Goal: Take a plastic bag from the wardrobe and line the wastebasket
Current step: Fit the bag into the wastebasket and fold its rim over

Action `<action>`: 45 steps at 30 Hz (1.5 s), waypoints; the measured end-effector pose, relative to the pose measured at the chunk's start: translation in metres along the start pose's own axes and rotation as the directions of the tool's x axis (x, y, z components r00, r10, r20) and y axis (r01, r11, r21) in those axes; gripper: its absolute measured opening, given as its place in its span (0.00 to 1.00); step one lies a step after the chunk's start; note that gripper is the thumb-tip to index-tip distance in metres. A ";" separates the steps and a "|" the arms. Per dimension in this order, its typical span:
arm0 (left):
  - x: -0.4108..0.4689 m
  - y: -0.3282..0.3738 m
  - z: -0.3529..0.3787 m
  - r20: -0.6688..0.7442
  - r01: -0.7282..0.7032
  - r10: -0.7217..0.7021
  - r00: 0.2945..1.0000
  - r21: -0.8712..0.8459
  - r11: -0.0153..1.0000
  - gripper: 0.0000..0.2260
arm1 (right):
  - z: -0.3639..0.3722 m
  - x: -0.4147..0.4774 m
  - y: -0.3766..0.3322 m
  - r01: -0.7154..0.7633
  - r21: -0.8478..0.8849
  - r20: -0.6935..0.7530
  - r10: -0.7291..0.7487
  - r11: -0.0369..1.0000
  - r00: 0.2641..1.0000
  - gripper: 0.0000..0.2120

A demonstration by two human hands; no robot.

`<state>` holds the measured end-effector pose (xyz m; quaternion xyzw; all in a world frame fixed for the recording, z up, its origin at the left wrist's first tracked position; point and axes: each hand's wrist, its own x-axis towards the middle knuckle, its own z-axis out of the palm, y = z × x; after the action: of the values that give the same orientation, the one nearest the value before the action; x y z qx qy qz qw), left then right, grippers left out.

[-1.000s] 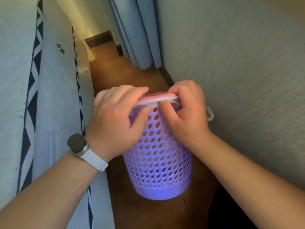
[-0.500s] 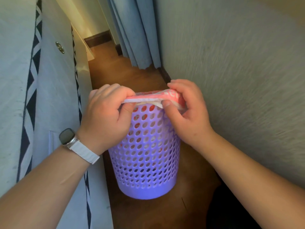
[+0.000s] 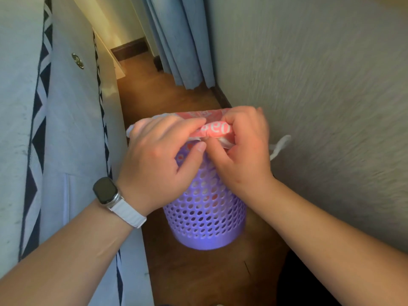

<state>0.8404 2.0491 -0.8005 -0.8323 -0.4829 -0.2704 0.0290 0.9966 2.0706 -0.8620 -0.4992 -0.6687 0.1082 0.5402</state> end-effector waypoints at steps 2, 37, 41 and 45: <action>0.000 -0.001 0.001 0.003 0.006 -0.006 1.000 0.033 0.999 0.14 | 0.003 -0.002 -0.004 -0.015 0.021 0.019 0.015 1.000 1.000 0.13; 0.002 -0.003 -0.003 -0.036 0.029 -0.027 0.999 0.069 0.997 0.06 | -0.008 -0.001 0.000 0.095 0.064 0.010 -0.096 0.993 0.995 0.13; 0.003 -0.012 -0.005 -0.054 0.102 -0.099 0.994 0.051 0.994 0.08 | -0.012 0.000 0.008 0.102 0.151 0.087 -0.116 0.983 0.989 0.15; 0.004 -0.014 -0.005 -0.072 0.124 -0.127 0.989 -0.042 0.991 0.09 | -0.013 0.002 0.016 0.049 0.174 0.061 -0.061 0.984 0.996 0.19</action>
<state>0.8282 2.0588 -0.7973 -0.7901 -0.5276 -0.3117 0.0142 1.0168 2.0748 -0.8662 -0.4281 -0.6878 0.1671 0.5618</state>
